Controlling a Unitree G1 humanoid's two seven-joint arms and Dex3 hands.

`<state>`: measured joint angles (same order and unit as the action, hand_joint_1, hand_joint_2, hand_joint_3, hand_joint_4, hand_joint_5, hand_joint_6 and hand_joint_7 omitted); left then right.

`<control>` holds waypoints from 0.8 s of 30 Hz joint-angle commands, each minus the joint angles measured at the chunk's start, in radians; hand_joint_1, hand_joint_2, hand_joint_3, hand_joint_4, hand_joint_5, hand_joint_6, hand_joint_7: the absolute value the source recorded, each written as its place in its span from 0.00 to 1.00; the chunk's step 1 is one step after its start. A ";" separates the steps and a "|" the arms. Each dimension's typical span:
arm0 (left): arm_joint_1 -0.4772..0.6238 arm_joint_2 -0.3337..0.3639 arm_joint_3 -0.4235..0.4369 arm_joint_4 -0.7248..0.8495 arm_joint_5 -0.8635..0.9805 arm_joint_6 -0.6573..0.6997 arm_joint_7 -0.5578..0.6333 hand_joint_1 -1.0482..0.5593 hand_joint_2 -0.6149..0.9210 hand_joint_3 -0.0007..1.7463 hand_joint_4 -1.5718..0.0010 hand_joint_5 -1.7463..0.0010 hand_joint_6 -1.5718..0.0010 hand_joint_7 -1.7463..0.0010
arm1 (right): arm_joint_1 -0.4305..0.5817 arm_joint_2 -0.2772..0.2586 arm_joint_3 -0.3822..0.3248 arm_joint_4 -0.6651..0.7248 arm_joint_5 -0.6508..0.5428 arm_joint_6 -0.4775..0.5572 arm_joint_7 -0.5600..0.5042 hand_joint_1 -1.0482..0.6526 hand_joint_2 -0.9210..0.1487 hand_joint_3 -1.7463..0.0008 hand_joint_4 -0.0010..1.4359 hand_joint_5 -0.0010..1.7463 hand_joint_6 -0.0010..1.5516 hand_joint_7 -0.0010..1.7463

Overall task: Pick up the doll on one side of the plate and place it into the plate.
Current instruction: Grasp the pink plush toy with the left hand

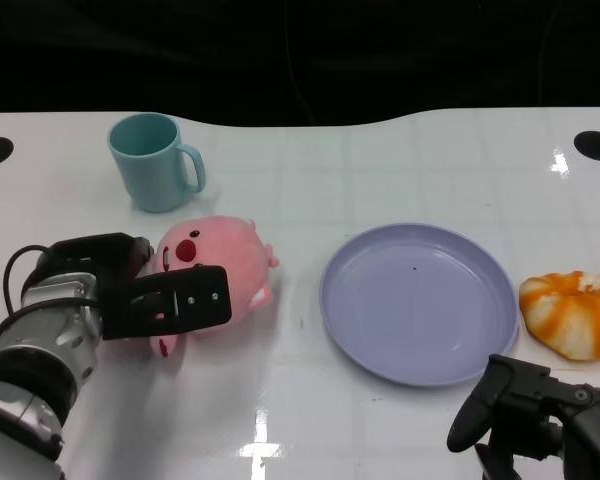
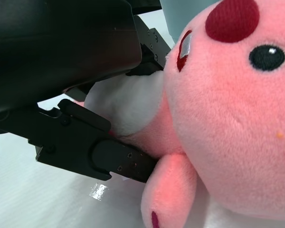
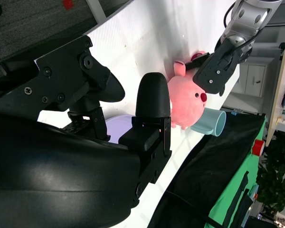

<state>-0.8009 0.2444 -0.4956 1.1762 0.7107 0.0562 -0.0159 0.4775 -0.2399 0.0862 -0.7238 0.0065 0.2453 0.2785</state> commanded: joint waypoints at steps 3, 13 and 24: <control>0.074 -0.023 -0.028 0.040 -0.007 -0.014 -0.002 0.47 1.00 0.15 0.56 0.27 0.33 0.99 | 0.006 -0.006 -0.005 -0.012 0.010 0.007 -0.001 0.60 0.27 0.37 0.43 1.00 0.35 0.86; 0.181 0.036 0.088 -0.062 -0.124 -0.214 0.317 0.52 0.84 0.49 0.44 0.00 0.53 0.02 | -0.005 -0.008 -0.008 0.003 0.012 0.002 0.003 0.60 0.28 0.37 0.43 0.99 0.35 0.86; 0.291 0.058 0.235 -0.411 -0.266 -0.143 0.204 0.51 0.73 0.67 0.40 0.00 0.52 0.00 | -0.009 -0.009 -0.007 0.008 0.004 -0.001 0.002 0.60 0.28 0.37 0.44 0.99 0.36 0.85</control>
<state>-0.5228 0.2882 -0.2850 0.8178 0.4639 -0.1129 0.2102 0.4706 -0.2403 0.0847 -0.7188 0.0042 0.2497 0.2812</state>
